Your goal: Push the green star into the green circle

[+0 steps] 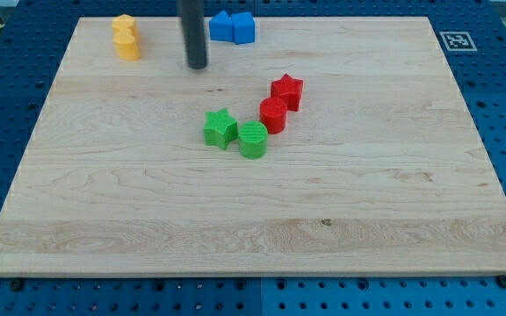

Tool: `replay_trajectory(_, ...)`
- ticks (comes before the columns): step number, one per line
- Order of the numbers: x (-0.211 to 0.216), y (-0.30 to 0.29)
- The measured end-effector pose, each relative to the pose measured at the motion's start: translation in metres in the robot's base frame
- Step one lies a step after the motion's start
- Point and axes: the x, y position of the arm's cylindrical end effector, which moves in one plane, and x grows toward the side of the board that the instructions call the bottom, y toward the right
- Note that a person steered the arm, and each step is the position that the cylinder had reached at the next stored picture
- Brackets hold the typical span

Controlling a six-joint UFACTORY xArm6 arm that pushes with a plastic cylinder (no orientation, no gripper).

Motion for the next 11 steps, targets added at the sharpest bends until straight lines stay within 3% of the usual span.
replay_trajectory(2, 0.091, -0.018)
replay_trajectory(11, 0.152, 0.121)
